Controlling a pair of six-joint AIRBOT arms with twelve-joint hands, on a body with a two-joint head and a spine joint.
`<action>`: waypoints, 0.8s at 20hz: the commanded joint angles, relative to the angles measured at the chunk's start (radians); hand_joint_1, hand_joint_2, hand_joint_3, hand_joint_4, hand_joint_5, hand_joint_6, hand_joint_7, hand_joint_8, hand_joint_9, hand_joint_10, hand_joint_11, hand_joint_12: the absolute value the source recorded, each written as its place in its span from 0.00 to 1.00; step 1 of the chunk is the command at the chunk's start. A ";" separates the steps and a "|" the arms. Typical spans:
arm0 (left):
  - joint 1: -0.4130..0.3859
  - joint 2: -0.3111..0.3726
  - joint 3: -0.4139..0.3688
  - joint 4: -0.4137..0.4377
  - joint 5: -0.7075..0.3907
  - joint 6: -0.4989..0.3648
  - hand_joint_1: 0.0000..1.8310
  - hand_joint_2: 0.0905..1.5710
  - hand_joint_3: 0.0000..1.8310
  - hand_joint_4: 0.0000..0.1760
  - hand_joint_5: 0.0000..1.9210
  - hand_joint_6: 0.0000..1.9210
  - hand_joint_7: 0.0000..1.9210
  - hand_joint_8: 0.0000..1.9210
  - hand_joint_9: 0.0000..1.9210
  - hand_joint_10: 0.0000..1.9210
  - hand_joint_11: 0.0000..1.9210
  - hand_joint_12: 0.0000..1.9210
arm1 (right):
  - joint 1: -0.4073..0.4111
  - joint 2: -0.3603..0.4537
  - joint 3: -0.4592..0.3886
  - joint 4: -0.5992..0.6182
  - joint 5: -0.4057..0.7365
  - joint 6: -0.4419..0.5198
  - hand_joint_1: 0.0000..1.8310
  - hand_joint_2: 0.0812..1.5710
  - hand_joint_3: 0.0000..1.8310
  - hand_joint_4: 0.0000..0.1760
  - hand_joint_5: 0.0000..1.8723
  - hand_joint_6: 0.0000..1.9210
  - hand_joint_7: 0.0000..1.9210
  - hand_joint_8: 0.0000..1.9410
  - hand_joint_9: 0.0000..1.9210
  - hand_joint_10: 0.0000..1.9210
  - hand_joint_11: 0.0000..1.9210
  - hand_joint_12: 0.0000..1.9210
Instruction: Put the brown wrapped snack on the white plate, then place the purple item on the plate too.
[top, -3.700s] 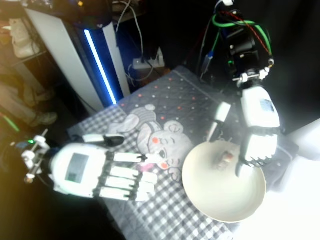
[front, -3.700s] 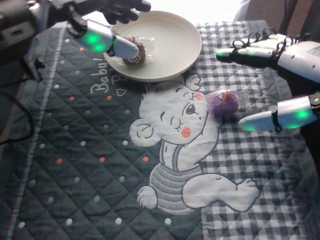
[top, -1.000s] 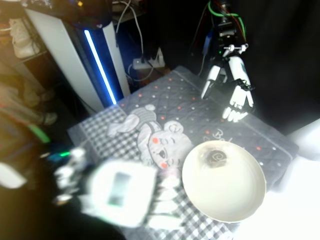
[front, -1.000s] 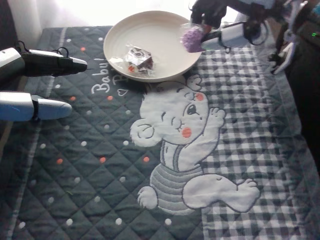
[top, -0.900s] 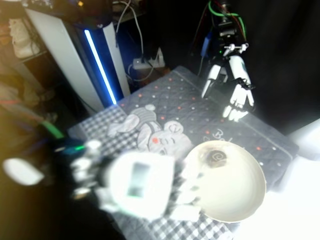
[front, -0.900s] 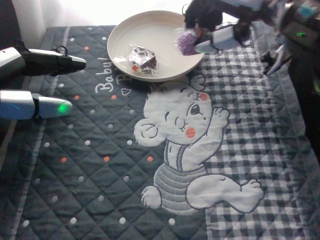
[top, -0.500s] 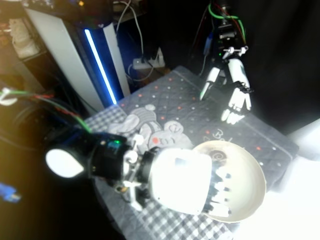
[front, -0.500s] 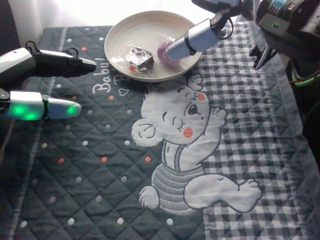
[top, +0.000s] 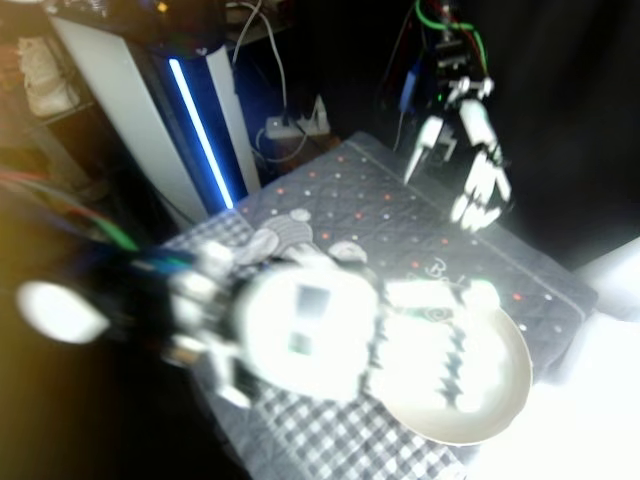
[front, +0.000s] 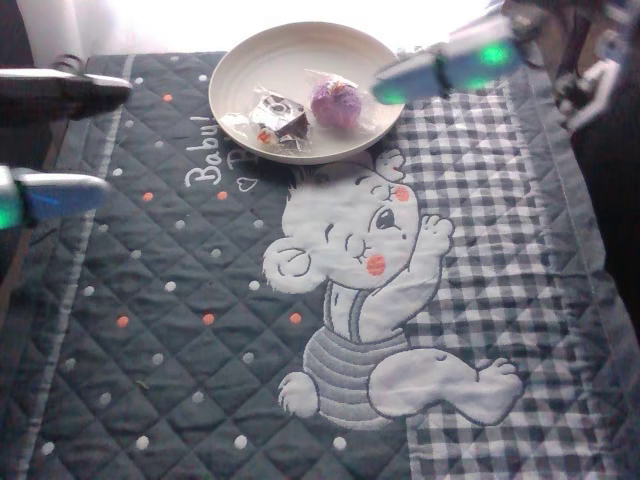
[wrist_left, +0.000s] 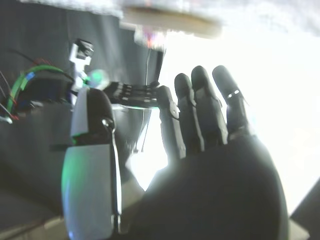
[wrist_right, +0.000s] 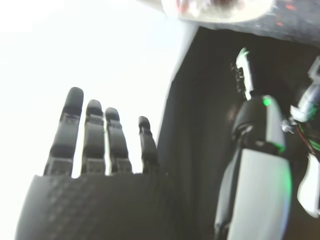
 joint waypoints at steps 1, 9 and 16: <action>0.017 0.013 -0.012 -0.038 -0.197 0.003 0.49 0.64 0.00 0.11 0.32 0.00 0.29 0.00 0.25 0.00 0.03 0.52 | -0.037 0.020 -0.020 0.058 0.157 -0.002 0.42 0.46 0.00 0.83 0.00 0.00 0.00 0.00 0.00 0.00 0.00 0.02; 0.184 0.083 -0.148 -0.101 -0.476 0.027 0.50 0.65 0.00 0.00 0.31 0.00 0.29 0.00 0.25 0.00 0.02 0.62 | -0.514 0.183 -0.255 0.493 0.682 -0.042 0.45 0.45 0.00 0.77 0.00 0.00 0.00 0.00 0.00 0.00 0.00 0.00; 0.250 0.042 -0.146 -0.192 -0.530 -0.018 0.36 0.66 0.00 0.00 0.14 0.00 0.15 0.00 0.13 0.00 0.00 0.40 | -0.597 0.164 -0.275 0.592 0.764 -0.042 0.42 0.45 0.00 0.61 0.00 0.00 0.01 0.00 0.01 0.00 0.00 0.00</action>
